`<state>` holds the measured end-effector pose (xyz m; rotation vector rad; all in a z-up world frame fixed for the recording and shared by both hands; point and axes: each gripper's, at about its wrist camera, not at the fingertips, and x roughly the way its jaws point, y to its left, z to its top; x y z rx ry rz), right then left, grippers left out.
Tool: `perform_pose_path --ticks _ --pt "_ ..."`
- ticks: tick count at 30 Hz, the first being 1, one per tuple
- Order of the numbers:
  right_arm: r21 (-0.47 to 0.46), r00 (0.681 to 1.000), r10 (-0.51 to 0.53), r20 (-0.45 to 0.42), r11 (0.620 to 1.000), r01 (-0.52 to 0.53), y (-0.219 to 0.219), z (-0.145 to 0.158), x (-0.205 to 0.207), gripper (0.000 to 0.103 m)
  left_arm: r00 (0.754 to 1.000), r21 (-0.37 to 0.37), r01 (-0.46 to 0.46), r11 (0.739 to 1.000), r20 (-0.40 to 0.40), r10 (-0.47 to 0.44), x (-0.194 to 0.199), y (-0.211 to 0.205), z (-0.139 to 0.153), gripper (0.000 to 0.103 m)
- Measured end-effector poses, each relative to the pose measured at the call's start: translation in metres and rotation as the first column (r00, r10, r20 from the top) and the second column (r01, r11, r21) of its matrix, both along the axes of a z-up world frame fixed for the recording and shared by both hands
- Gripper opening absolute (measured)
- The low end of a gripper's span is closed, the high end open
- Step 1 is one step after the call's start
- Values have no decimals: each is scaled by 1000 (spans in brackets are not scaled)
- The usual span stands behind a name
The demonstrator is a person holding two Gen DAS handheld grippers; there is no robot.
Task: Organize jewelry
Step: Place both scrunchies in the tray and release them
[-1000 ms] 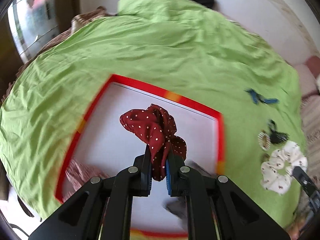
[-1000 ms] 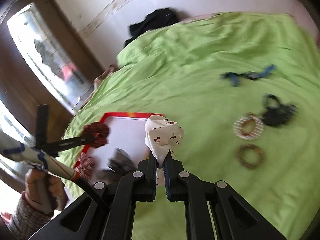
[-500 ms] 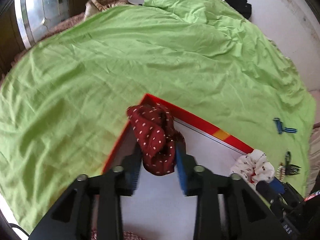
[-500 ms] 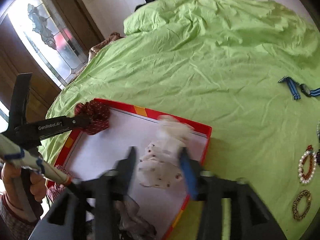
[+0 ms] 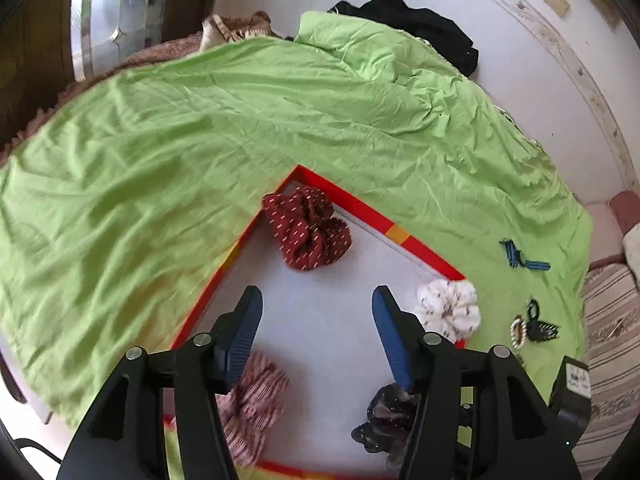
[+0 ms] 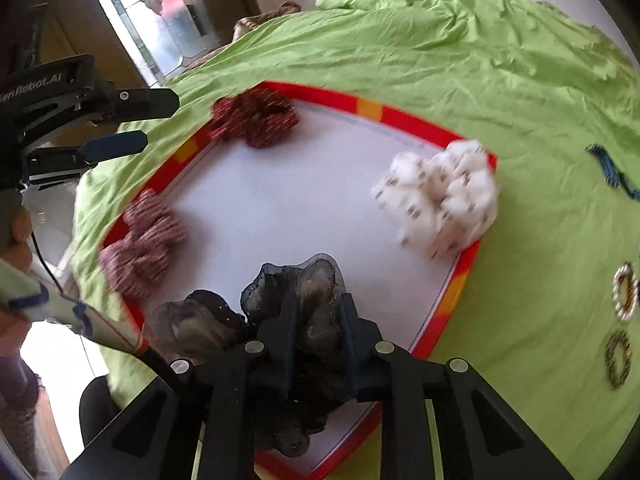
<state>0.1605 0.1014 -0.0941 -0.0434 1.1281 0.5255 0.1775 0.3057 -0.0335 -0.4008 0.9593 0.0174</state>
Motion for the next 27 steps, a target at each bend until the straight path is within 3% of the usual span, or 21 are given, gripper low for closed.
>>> perform_pose_path --ticks 3,7,11,13,18,27 --pt "-14 999 38 -2 999 -38 3 3 -15 22 1000 30 -6 1000 3 6 -15 -3 5 56" --pt "0 997 3 75 1000 -3 -12 25 -36 55 1000 40 -17 999 6 16 -35 -11 14 56" --pt "54 985 -100 138 994 93 -60 52 -60 64 999 70 -10 998 39 7 -60 -30 31 57" --pt "71 975 -174 139 984 166 -88 57 -74 66 997 88 4 996 72 -10 -74 -43 39 64" --pt "92 936 -336 106 940 328 -155 52 -105 66 993 104 73 992 82 -82 -92 -87 40 67" --pt "109 869 -473 146 881 461 -226 67 -145 68 973 154 211 965 66 -223 -115 -158 43 67"
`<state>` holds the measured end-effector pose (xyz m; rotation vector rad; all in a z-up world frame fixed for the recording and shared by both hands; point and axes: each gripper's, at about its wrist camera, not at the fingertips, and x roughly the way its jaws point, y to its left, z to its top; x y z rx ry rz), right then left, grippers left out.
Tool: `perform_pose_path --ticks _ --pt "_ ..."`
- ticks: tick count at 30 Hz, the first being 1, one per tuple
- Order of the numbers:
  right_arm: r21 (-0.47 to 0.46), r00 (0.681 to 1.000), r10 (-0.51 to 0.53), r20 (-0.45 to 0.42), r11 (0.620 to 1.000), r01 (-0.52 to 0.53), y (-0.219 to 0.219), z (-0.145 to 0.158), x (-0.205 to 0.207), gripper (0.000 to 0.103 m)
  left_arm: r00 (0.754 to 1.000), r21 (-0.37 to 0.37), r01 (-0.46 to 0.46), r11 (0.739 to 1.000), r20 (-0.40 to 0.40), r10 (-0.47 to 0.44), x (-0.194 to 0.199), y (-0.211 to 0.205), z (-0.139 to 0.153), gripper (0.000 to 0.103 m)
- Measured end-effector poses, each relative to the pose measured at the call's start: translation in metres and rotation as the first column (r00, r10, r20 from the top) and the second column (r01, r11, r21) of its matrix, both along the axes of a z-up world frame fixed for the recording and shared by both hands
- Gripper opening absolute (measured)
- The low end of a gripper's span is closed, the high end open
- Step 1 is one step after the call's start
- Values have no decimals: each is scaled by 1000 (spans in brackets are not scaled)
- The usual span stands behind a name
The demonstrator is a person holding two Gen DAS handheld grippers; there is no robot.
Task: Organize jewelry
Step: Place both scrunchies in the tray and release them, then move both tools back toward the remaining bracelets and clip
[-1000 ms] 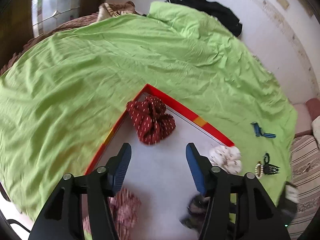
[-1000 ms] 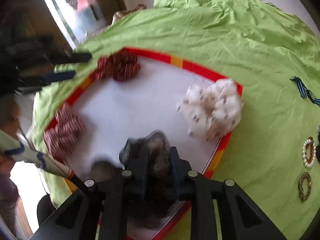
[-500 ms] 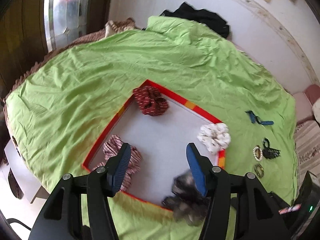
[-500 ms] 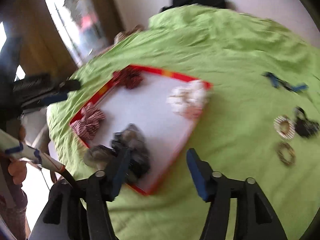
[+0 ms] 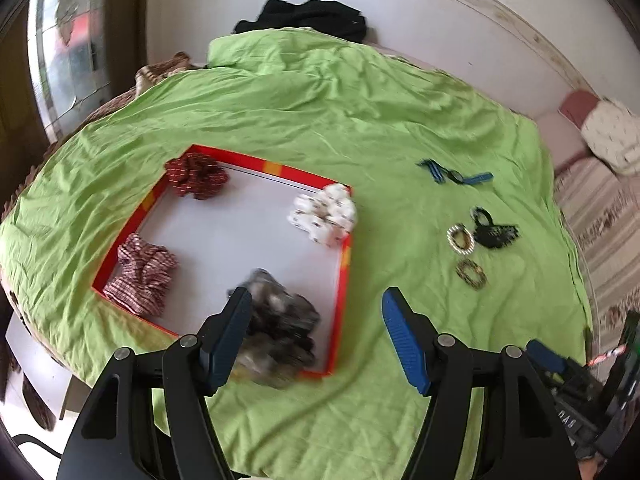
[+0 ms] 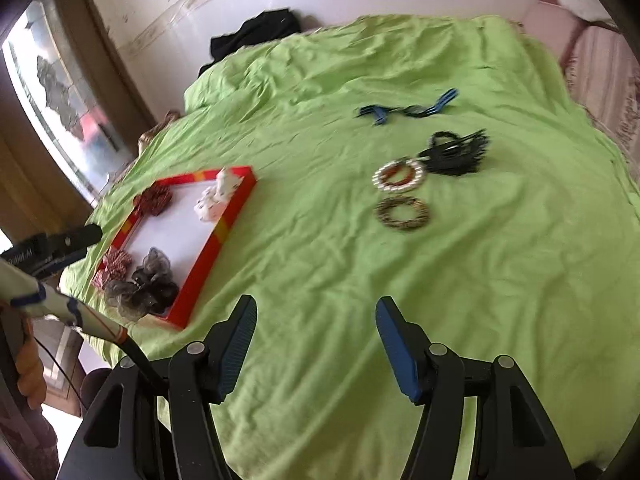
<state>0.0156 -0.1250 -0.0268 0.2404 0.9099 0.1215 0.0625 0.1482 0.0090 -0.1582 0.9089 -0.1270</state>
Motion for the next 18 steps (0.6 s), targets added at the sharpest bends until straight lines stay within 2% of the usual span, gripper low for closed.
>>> perform_pose_path --ticks 8,15,18 --pt "8 998 -53 19 999 53 -18 8 -22 68 998 25 59 998 18 -59 -20 -27 10 67" --pt "-4 990 -135 33 991 135 -39 20 -48 68 994 -11 104 995 31 -103 -36 -41 17 67" --pt "-16 986 -163 29 986 164 -52 18 -54 71 993 2 117 993 27 -117 -38 -50 14 71"
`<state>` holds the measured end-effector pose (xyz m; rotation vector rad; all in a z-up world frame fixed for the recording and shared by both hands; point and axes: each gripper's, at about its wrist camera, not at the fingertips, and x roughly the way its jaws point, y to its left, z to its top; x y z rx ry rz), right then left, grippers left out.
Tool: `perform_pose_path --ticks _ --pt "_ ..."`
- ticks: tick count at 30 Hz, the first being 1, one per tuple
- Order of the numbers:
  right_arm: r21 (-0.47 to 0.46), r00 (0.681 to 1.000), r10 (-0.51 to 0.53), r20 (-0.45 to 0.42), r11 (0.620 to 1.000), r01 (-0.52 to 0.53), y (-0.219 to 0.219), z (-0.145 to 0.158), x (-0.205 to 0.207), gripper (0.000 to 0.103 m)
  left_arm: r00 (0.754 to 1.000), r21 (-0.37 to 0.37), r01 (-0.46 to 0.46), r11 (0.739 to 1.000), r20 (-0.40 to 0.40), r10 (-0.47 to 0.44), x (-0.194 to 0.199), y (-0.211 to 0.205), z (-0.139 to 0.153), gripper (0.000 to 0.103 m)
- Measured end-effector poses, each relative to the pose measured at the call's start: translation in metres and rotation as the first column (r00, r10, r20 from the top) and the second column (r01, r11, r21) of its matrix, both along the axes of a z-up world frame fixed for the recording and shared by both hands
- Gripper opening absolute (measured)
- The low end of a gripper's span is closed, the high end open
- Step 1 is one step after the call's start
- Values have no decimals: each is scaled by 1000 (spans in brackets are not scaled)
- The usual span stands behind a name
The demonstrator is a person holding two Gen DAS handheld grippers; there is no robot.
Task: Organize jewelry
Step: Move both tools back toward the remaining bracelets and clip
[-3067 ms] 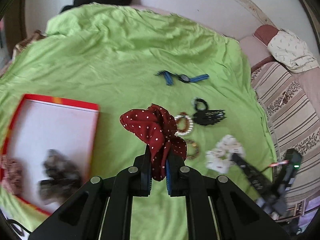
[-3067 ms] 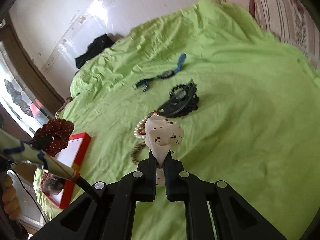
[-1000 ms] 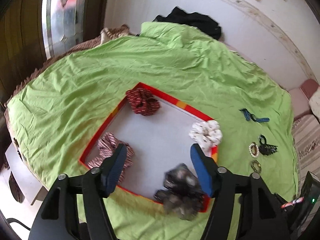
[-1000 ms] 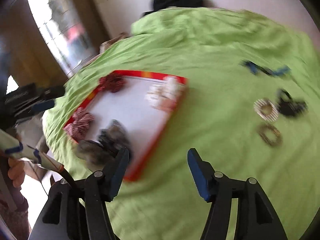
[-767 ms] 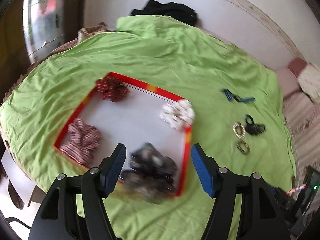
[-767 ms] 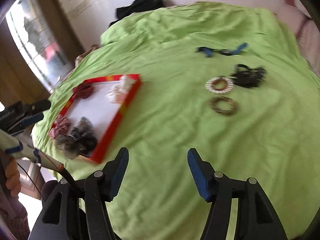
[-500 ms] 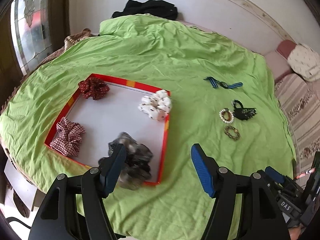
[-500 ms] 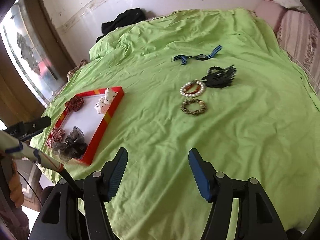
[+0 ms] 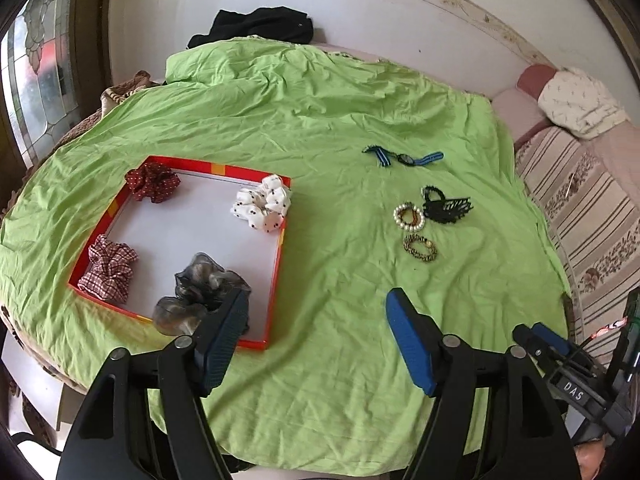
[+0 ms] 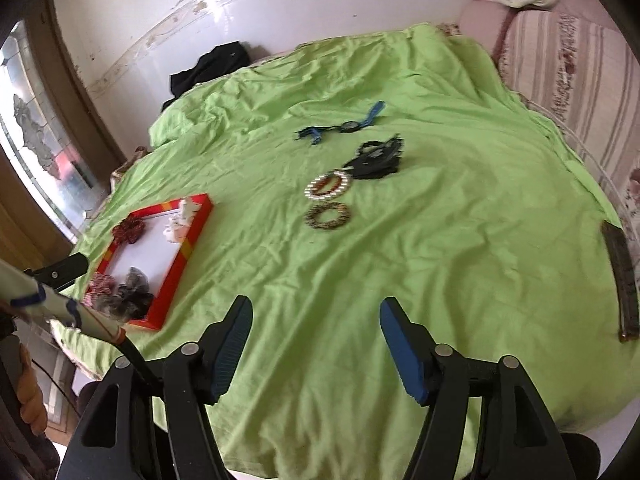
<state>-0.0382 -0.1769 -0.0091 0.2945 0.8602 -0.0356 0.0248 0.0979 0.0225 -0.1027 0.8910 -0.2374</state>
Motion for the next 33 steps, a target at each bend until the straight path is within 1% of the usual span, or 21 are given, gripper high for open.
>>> perform_pose_path --ticks 2,6,8,12,15,18,20,22,23,24,28,31,33 --pt "7 1000 -14 -11 1000 15 -9 -5 3 71 999 18 21 1000 -27 -20 4 -9 -5 71" --pt "55 999 -49 -23 997 51 -28 -18 15 71 998 63 38 997 -47 -35 11 -20 -12 71" --pt "74 998 -54 -43 996 57 -35 -27 23 71 998 74 36 997 -55 -32 16 -24 -17 71" --pt "79 997 -45 -61 996 50 -42 -41 34 71 992 58 33 998 -121 -26 33 -35 -36 71" --pt "76 996 -49 -69 996 55 -50 -51 42 71 987 65 48 997 -156 -37 44 -49 -48 71" --pt "104 996 -51 -76 993 59 -60 -59 53 71 984 72 72 995 -165 -60 51 -67 -55 71" --pt "104 996 -51 -75 993 59 -65 -64 61 71 983 73 100 992 -164 -87 54 -79 -59 71" --pt "102 996 -48 -72 993 55 -70 -68 72 69 979 66 132 989 -167 -120 58 -89 -63 70" --pt "99 996 -47 -71 994 54 -73 -70 79 68 977 67 144 987 -170 -131 60 -95 -65 68" --pt "98 996 -47 -70 994 54 -76 -72 88 67 974 71 161 984 -174 -147 63 -103 -68 65" --pt "117 997 -77 -25 990 80 -94 -75 127 67 970 77 182 980 -180 -166 77 -125 -78 64" --pt "160 991 -134 17 979 130 -117 -78 162 68 968 90 184 979 -188 -165 88 -138 -88 64" --pt "199 986 -160 37 969 149 -132 -80 186 71 966 93 193 977 -195 -172 95 -147 -94 64"
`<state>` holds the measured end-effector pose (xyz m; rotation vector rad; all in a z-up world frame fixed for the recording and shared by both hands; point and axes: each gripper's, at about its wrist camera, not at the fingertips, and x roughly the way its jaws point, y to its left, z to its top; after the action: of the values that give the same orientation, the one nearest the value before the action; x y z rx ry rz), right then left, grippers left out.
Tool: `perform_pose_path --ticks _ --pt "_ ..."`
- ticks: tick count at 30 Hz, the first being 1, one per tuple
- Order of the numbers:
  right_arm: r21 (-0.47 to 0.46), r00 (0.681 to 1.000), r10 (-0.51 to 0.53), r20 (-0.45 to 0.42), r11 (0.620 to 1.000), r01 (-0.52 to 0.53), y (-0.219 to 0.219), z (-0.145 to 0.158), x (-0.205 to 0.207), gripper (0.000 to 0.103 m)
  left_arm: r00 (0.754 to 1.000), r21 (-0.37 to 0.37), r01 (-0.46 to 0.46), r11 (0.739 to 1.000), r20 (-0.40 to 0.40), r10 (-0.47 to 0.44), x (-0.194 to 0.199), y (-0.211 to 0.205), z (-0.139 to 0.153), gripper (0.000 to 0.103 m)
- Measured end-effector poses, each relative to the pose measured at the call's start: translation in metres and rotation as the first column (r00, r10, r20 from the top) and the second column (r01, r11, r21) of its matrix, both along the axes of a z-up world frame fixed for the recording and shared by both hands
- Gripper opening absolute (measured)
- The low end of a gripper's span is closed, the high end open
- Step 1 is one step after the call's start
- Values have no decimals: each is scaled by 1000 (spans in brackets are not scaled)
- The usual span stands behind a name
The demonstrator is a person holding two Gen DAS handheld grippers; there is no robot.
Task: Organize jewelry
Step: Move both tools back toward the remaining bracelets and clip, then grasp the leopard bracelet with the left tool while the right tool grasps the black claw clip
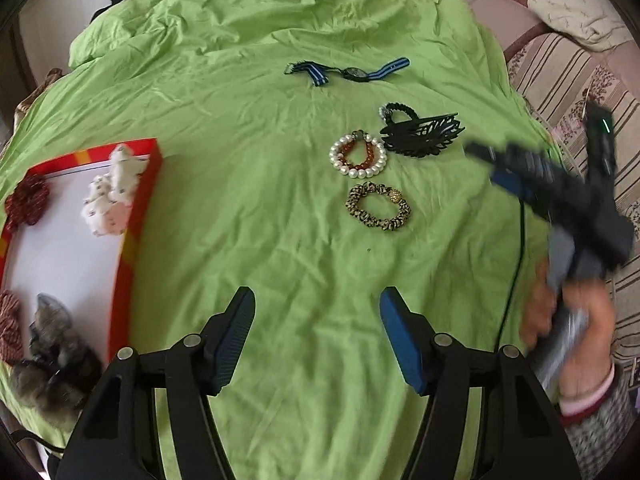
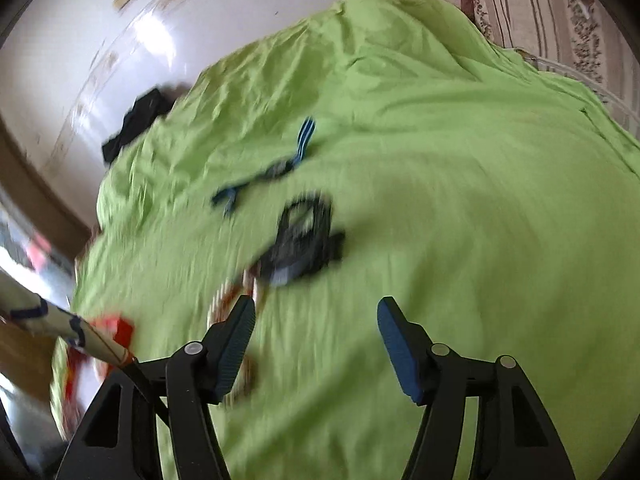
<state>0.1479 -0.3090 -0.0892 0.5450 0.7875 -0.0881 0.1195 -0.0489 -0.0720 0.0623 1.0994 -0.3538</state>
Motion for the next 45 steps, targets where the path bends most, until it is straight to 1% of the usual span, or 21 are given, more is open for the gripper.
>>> perform_pose_path --ticks 2,5,6,7,8,12,14,16,17,18,19,22,30,32,33,34,35,36,37,41,45 --pt "42 1000 -16 7 999 15 -10 -6 22 72 1000 -14 -2 1000 -9 2 9 -6 -6 64" --pt "83 1000 6 2 997 -6 -13 -20 45 71 1000 -31 8 999 -27 -9 23 -19 -13 64" --pt "89 1000 27 -10 996 -26 -13 -25 49 54 999 -36 15 999 -33 -16 28 -25 -16 64" --pt "93 998 48 -28 995 -46 -11 -30 52 12 999 -42 20 999 -34 -22 33 -31 -19 64" --pt "108 996 67 -55 992 -61 -11 -35 54 12 999 -47 24 999 -35 -25 38 -36 -21 64" --pt "128 998 42 -41 991 -37 -18 -28 45 8 997 -75 39 996 -68 -44 62 -60 -35 64" --pt "142 999 35 -42 989 -29 -21 -22 36 7 994 -90 39 995 -93 -48 71 -67 -43 59" --pt "158 998 31 -48 987 -23 -24 -21 28 6 991 -94 30 995 -125 -42 82 -72 -51 42" --pt "168 998 23 -54 986 -13 -26 -20 20 6 990 -103 24 994 -136 -38 86 -73 -55 38" --pt "174 998 17 -57 985 -7 -28 -19 14 6 987 -107 10 994 -157 -27 91 -74 -61 25" --pt "179 998 8 -58 984 2 -30 -17 9 6 985 -102 -1 995 -173 -16 94 -74 -66 7" --pt "181 999 -12 -43 983 19 -32 -8 -10 4 981 -106 -29 994 -194 8 93 -70 -68 6" --pt "165 1000 5 -27 986 -1 -18 3 -57 4 988 -142 33 989 -145 -54 46 -38 -28 6" --pt "147 1000 1 -30 989 3 -16 1 -69 5 990 -141 31 990 -134 -50 36 -27 -25 6" --pt "148 1000 -5 -31 989 9 -16 0 -71 12 990 -136 29 990 -131 -47 34 -23 -25 6" --pt "157 999 -9 -31 988 14 -18 -3 -72 39 990 -131 26 991 -133 -44 33 -21 -26 6" --pt "168 999 -19 -29 985 23 -21 -5 -69 50 990 -125 18 992 -140 -36 34 -18 -28 6" --pt "174 999 -30 -18 984 33 -24 -5 -67 72 988 -123 6 992 -149 -25 34 -13 -31 6" --pt "178 999 -43 2 983 42 -26 -5 -65 77 988 -128 -2 992 -155 -18 34 -9 -32 6" --pt "135 999 -39 31 990 34 -28 -4 -36 77 991 -138 -17 990 -133 -2 37 -3 -33 8" --pt "115 1000 -15 21 993 13 -26 -16 -6 77 990 -136 -14 991 -138 -5 44 -7 -42 27"
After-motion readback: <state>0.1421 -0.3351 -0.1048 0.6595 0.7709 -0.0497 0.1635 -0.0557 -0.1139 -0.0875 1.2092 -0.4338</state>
